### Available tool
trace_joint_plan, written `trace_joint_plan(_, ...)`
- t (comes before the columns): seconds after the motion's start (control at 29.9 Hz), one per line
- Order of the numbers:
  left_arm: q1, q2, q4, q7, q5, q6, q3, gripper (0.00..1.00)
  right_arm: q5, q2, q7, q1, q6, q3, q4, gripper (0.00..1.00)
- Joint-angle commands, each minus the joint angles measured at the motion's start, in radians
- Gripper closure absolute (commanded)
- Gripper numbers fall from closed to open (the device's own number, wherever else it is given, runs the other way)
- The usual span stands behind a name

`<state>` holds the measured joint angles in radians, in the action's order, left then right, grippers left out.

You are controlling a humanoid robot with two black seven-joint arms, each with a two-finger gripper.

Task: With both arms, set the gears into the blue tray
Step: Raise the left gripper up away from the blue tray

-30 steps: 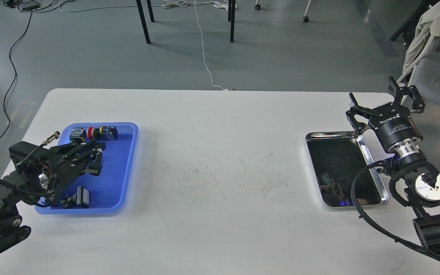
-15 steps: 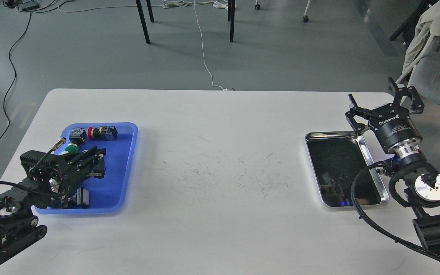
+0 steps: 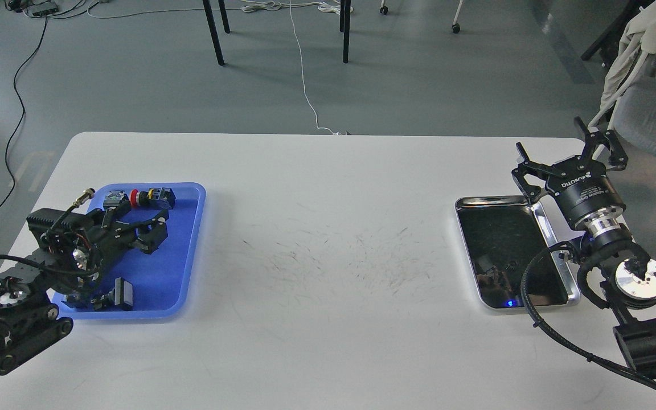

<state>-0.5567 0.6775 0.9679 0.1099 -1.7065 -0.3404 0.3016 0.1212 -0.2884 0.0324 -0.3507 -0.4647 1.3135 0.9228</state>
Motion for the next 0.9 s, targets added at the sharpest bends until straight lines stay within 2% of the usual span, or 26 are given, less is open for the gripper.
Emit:
trace_joint_plan(0.0, -0.084, 0.013, 0.089, -0.016, 0.169, -0.003, 0.043, 0.02, 0.000, -0.001, 0.000, -0.024, 0.001, -0.023, 0.002, 0.03)
trace_joint_plan(0.13, -0.179, -0.030, 0.121, -0.062, 0.421, -0.008, 0.097, 0.02, -0.003, -0.008, 0.007, -0.040, 0.021, -0.026, 0.007, 0.03)
trace_joint_plan(0.33, -0.273, -0.108, 0.107, -0.072, 0.677, 0.015, 0.129, 0.02, -0.011, -0.024, 0.011, -0.116, 0.035, -0.131, 0.001, 0.03)
trace_joint_plan(0.47, -0.284, -0.235, 0.098, -0.090, 0.884, 0.063, 0.253, 0.02, -0.014, -0.049, 0.017, -0.154, 0.073, -0.175, 0.008, 0.03)
trace_joint_plan(0.57, -0.282, -0.306, 0.051, -0.119, 0.988, 0.075, 0.364, 0.02, -0.014, -0.063, 0.017, -0.211, 0.098, -0.255, 0.010, 0.03)
trace_joint_plan(0.74, -0.273, -0.371, -0.136, -0.119, 1.065, 0.093, 0.473, 0.02, -0.011, -0.129, 0.017, -0.249, 0.103, -0.292, 0.034, 0.03)
trace_joint_plan(0.87, -0.276, -0.363, -0.199, -0.108, 1.301, 0.233, 0.495, 0.02, -0.009, -0.227, 0.018, -0.295, 0.101, -0.408, 0.044, 0.02)
